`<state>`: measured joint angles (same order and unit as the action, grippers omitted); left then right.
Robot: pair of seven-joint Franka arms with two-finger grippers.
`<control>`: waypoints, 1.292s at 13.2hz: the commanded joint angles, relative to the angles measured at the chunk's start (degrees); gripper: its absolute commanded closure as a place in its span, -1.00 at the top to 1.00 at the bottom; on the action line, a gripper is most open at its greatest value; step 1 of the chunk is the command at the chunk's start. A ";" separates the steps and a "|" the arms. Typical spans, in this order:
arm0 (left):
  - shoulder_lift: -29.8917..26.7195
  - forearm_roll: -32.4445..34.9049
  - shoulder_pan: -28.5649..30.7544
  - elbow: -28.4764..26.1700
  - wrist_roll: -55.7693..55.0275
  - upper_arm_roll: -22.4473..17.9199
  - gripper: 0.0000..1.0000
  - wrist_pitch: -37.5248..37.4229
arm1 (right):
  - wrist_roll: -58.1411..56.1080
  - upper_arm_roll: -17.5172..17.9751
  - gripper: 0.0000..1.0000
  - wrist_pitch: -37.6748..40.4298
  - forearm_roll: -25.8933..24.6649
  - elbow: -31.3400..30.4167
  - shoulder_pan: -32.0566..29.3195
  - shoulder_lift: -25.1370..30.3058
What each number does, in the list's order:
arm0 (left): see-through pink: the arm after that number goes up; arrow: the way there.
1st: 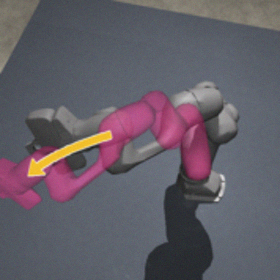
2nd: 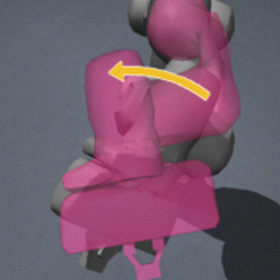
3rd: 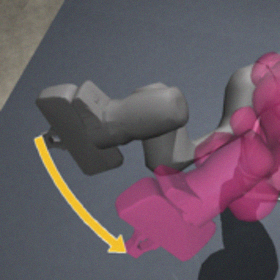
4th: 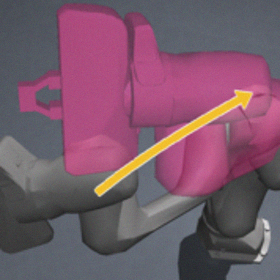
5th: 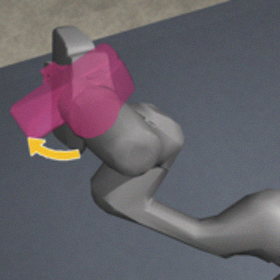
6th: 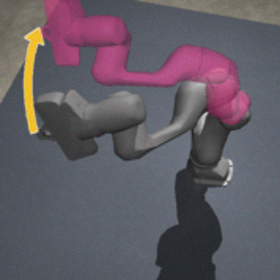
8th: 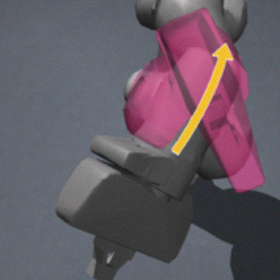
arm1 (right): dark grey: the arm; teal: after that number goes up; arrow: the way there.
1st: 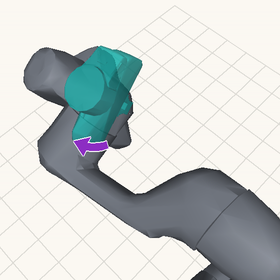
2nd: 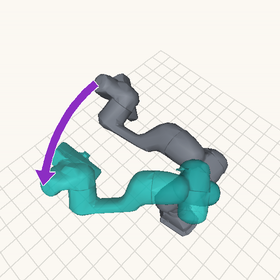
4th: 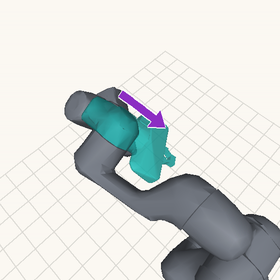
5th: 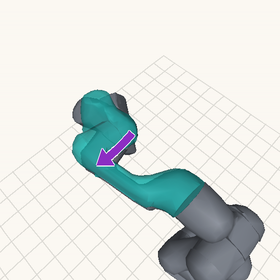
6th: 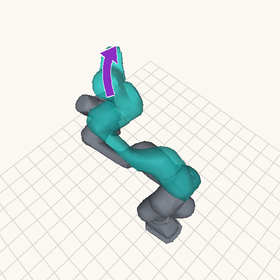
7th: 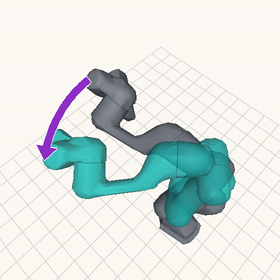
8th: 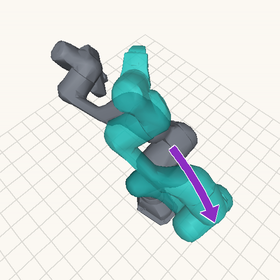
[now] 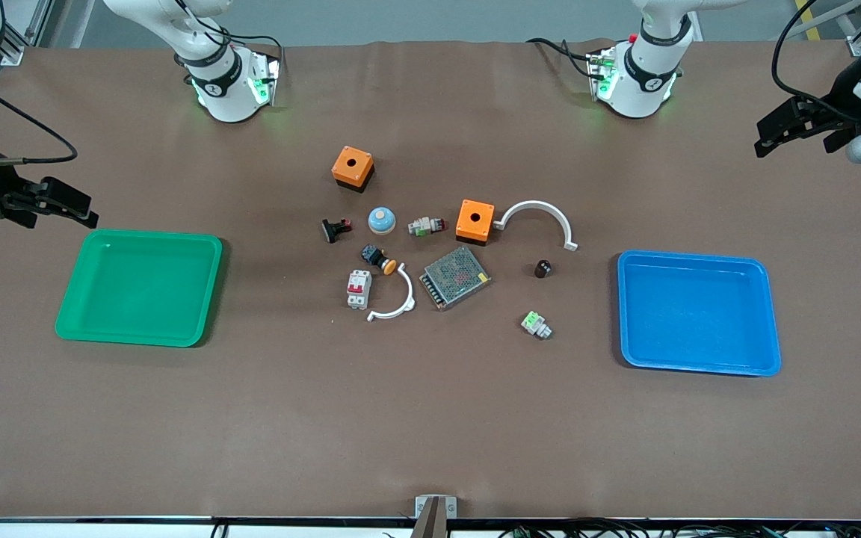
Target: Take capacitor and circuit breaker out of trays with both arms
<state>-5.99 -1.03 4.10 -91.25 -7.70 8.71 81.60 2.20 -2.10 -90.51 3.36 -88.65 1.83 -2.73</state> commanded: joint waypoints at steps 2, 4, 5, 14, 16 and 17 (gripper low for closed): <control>0.19 -0.73 0.12 0.02 0.41 -0.01 1.00 0.41 | -0.17 1.05 1.00 1.39 -0.46 1.11 -1.04 0.27; 0.28 -0.73 -0.15 0.02 0.41 0.08 1.00 0.40 | 0.00 1.14 1.00 2.44 -0.37 1.11 -0.95 0.35; 0.45 -0.65 -0.15 0.02 0.41 0.17 1.00 0.40 | 0.00 1.05 1.00 2.71 -0.37 1.20 -0.95 0.36; 1.33 -0.47 -0.32 0.02 0.58 0.26 1.00 1.02 | -0.35 1.14 1.00 2.45 -2.56 1.20 -0.95 0.53; 0.99 -0.29 -0.32 0.02 0.58 0.34 1.00 0.93 | -0.35 1.14 1.00 2.27 -2.65 1.28 -1.04 0.62; 0.72 -0.21 -0.32 0.02 0.76 0.34 1.00 1.02 | -0.35 1.14 1.00 2.27 -2.65 1.28 -1.04 0.62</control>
<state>-4.53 -1.03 3.94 -91.36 -7.68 9.06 82.22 2.19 -1.93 -88.55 1.44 -87.53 1.83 -2.72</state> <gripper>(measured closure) 0.000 0.000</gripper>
